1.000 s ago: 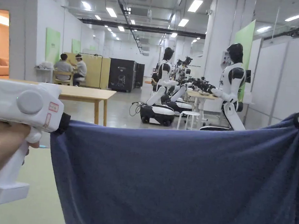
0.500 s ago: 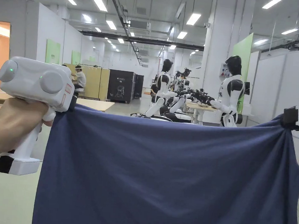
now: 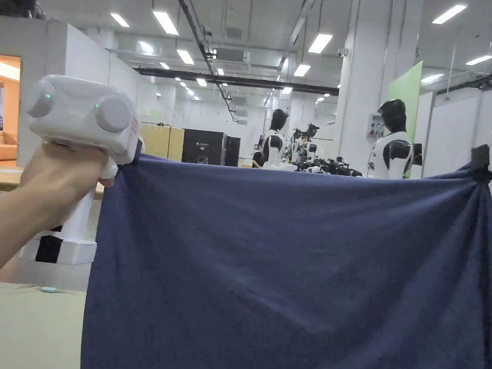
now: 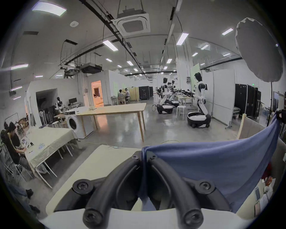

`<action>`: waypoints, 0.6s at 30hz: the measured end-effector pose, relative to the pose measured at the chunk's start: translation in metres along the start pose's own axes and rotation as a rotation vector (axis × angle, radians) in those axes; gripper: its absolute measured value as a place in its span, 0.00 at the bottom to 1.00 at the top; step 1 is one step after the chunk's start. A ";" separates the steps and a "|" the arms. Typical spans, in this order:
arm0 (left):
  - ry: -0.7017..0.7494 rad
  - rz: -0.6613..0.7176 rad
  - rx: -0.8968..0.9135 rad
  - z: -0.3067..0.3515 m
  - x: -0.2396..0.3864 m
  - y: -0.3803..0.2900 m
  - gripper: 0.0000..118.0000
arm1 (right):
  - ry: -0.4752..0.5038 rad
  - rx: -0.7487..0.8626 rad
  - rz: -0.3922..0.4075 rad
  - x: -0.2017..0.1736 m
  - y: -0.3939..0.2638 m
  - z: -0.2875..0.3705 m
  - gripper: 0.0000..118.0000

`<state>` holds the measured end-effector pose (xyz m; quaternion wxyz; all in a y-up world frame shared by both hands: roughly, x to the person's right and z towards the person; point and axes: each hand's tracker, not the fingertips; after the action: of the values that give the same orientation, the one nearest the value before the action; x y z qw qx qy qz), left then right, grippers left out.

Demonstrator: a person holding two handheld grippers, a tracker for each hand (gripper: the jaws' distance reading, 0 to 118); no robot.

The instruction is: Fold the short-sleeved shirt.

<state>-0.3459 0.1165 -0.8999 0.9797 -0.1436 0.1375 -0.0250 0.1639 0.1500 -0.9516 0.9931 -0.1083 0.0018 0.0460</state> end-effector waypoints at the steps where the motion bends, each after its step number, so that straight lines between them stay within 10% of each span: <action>1: 0.021 -0.022 0.005 -0.007 0.004 0.000 0.02 | 0.001 0.004 -0.003 0.000 0.002 -0.008 0.02; 18: -0.006 -0.074 -0.220 -0.096 0.029 -0.133 0.02 | 0.035 -0.194 0.026 -0.015 -0.150 -0.078 0.02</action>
<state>-0.3457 -0.0397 -0.9579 0.9569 -0.2552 0.1311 -0.0454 0.1633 -0.0142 -0.9948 0.9770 -0.2047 0.0161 0.0568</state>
